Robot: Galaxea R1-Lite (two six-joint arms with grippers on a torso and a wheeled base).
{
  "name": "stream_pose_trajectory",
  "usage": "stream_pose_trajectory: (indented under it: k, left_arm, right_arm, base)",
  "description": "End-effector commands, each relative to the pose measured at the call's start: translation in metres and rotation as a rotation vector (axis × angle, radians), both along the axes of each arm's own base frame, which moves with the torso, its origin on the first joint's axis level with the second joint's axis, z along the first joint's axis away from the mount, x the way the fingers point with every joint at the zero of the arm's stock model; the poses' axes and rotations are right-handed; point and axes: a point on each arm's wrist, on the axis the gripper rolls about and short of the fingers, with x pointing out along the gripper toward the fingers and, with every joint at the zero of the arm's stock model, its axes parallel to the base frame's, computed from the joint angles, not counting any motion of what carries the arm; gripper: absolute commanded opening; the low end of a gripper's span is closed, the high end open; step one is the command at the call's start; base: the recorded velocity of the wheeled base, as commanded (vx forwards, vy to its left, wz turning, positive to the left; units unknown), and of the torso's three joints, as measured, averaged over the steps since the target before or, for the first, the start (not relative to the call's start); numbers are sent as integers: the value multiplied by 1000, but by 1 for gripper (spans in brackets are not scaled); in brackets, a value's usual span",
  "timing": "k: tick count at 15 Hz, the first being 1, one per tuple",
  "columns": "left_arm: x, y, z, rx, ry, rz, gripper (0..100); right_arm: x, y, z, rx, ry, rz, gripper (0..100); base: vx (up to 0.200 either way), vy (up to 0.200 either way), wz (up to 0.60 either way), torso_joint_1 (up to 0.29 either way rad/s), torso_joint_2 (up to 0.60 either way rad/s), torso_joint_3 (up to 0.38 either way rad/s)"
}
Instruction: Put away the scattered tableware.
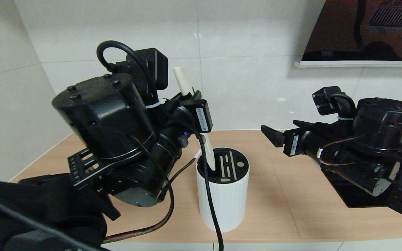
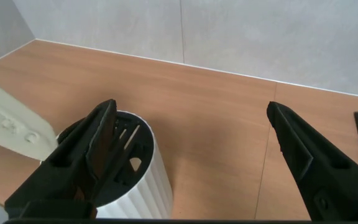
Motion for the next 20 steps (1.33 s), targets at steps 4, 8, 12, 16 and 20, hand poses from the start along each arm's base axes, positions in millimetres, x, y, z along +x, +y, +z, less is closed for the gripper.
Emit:
stream_pose_trajectory:
  k: [4, 8, 12, 16, 20]
  left_arm:
    - [12, -12, -20, 16, 11, 7, 0]
    - [13, -14, -24, 23, 17, 7, 0]
    - [19, -21, -43, 63, 55, 8, 0]
    - [24, -27, -63, 101, 96, 21, 0]
    - [28, -34, -76, 108, 105, 16, 0]
  right_arm:
    - [0, 0, 0, 0, -1, 1, 100]
    - [0, 0, 0, 0, -1, 1, 100]
    - [0, 1, 0, 1, -2, 2, 100]
    - [0, 0, 1, 2, -3, 1, 100]
    - [0, 1, 0, 1, -2, 1, 100]
  base:
    - [0, 0, 0, 0, 0, 0]
    - [0, 0, 0, 0, 0, 0]
    - [0, 0, 0, 0, 0, 0]
    - [0, 0, 0, 0, 0, 0]
    - [0, 0, 0, 0, 0, 0]
